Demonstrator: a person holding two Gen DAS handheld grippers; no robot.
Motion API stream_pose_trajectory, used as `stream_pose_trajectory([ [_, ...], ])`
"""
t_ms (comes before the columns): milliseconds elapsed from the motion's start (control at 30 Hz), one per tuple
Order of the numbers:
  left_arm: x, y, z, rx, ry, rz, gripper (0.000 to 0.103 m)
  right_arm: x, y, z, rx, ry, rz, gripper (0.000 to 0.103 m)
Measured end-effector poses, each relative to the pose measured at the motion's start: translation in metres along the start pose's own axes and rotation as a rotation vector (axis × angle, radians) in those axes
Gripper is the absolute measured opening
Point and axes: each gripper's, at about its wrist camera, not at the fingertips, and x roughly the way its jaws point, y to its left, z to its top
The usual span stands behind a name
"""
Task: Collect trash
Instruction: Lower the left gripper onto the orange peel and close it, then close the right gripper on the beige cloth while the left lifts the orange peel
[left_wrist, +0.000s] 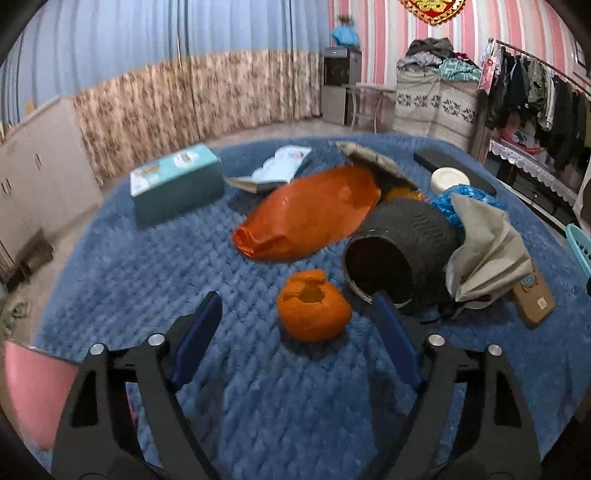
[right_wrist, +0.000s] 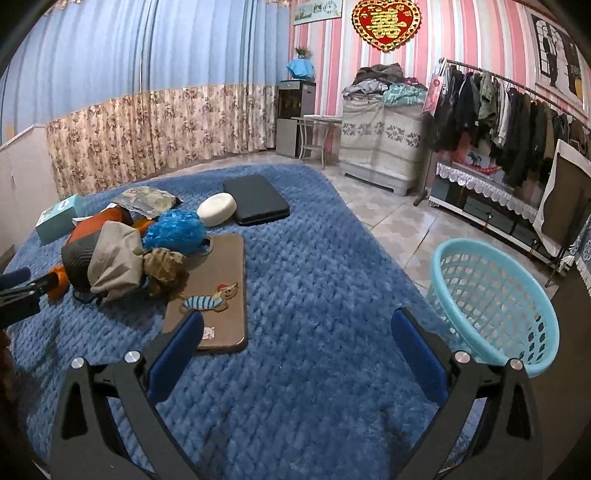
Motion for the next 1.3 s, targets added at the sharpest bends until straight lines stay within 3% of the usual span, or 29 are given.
stream_pose_trajectory([
  [133,0.012,0.002,0.001,-0.011,0.025,-0.044,0.072,0.006,0.002,0.000,0.004,0.013,0.009,0.099],
  [200,0.021,-0.001,0.002,-0.001,0.056,-0.069,0.055,0.008,0.003,0.000,0.001,0.017,0.013,0.099],
  [300,0.027,-0.003,0.001,0.006,0.082,-0.088,0.040,0.007,0.011,0.000,-0.007,0.022,0.028,0.099],
  [367,0.024,-0.002,0.000,0.001,0.075,-0.096,0.035,0.005,0.018,0.001,-0.021,0.019,0.043,0.099],
  [500,0.009,-0.001,-0.002,0.031,0.038,-0.078,0.030,0.001,0.038,0.005,-0.069,0.007,0.086,0.099],
  [800,-0.038,0.029,0.009,0.011,-0.091,0.000,0.030,0.003,0.089,0.015,-0.134,0.003,0.214,0.096],
  [900,-0.047,0.038,0.008,-0.002,-0.117,0.018,0.030,0.007,0.105,0.021,-0.149,0.016,0.258,0.086],
  [1033,-0.051,0.049,0.006,-0.028,-0.116,0.008,0.030,0.012,0.124,0.029,-0.183,0.019,0.272,0.081],
  [1300,-0.055,0.049,0.005,-0.029,-0.123,0.003,0.030,0.043,0.142,0.037,-0.215,0.107,0.301,0.024],
])
